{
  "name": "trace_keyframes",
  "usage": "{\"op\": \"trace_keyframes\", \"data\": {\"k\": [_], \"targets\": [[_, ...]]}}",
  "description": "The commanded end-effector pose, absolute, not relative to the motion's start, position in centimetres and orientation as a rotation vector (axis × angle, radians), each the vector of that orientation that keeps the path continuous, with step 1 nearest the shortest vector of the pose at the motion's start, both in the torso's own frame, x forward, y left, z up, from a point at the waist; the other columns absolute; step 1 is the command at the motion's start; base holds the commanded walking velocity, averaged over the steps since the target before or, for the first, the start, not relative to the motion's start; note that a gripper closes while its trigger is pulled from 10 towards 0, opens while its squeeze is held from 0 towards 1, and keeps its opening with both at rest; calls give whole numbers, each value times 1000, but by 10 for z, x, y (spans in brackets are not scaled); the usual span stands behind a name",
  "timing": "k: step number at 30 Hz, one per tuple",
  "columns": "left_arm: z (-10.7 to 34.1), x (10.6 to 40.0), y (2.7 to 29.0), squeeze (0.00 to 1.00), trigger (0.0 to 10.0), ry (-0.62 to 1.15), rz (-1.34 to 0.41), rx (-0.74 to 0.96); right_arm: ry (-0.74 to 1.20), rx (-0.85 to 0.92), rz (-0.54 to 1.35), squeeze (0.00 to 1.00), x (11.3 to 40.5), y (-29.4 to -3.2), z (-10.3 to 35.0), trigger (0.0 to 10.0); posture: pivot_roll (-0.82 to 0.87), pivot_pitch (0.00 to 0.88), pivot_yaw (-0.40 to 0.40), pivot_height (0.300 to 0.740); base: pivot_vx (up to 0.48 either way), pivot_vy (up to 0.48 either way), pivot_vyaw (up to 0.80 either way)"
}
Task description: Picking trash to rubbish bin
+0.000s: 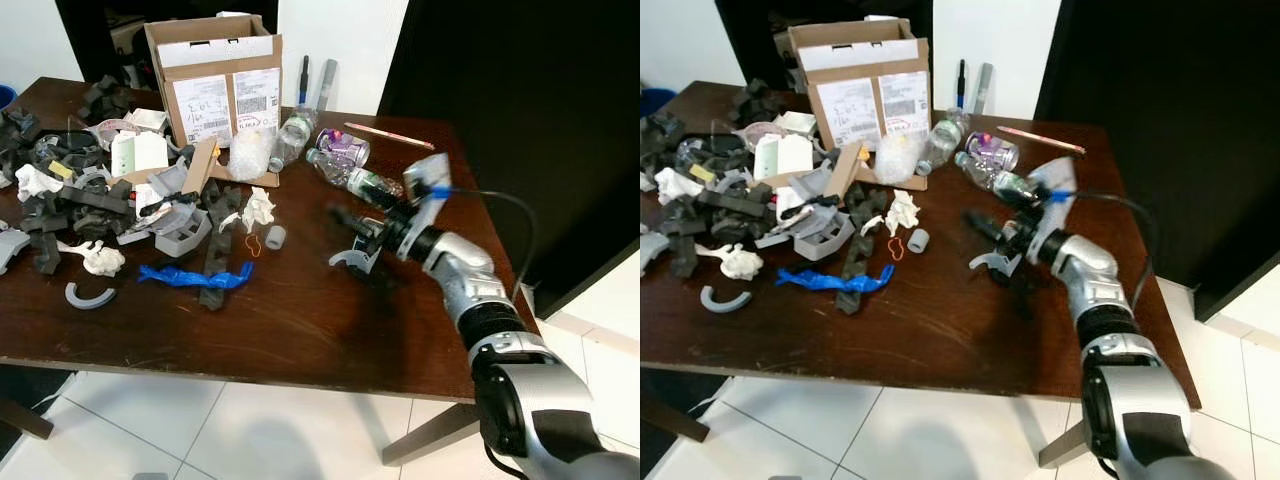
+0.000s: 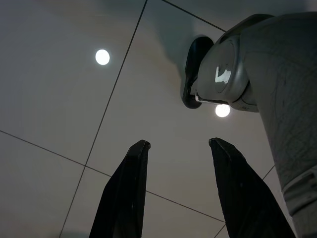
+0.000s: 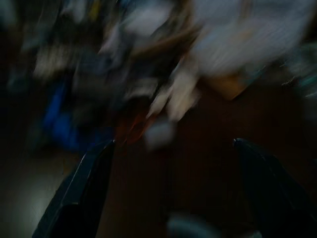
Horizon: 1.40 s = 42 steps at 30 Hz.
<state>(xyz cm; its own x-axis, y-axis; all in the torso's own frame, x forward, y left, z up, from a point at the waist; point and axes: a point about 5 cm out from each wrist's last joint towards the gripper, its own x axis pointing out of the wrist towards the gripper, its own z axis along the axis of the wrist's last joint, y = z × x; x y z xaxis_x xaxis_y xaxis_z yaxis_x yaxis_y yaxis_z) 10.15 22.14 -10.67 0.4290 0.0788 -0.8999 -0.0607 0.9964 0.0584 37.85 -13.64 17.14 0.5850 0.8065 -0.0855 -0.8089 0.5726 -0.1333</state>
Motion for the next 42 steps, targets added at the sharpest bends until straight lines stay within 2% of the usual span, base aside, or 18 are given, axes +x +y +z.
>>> {"op": "trace_keyframes", "data": {"k": [1,6,12,16,21,25,26,28,29,42], "targets": [[-109,91,223,0,10000,1150,109,5,138,-259,983,0,373,-141,153,10000,233,133,-94,740,0,0,0],[-109,90,224,0,10000,1152,111,4,147,-336,927,0,377,-143,155,10000,235,133,-95,740,0,0,0],[-109,88,224,0,10000,1156,118,-1,193,-440,773,0,386,-151,154,10000,239,133,-94,740,0,0,0],[-110,87,224,0,10000,1158,121,-4,235,-454,760,0,385,-154,150,10000,241,135,-98,740,0,0,0],[-110,86,224,0,10000,1159,123,-9,429,-581,818,0,373,-152,116,10000,238,131,-98,740,0,0,0],[-110,88,223,0,10000,1152,122,-14,434,-565,758,0,374,-150,112,10000,241,130,-100,740,0,0,0],[-109,89,222,0,10000,1147,120,-15,430,-551,715,0,375,-150,112,1882,241,129,-100,740,0,0,0],[-109,90,222,0,10000,1144,119,-17,428,-545,694,0,376,-151,112,1882,241,129,-100,740,0,0,0],[-109,90,221,0,10000,1142,118,-17,430,-540,678,0,376,-152,112,0,241,129,-100,740,0,0,0],[-109,90,221,0,10000,1145,113,-14,390,-487,637,0,378,-155,116,0,236,125,-100,740,0,0,0]]}}
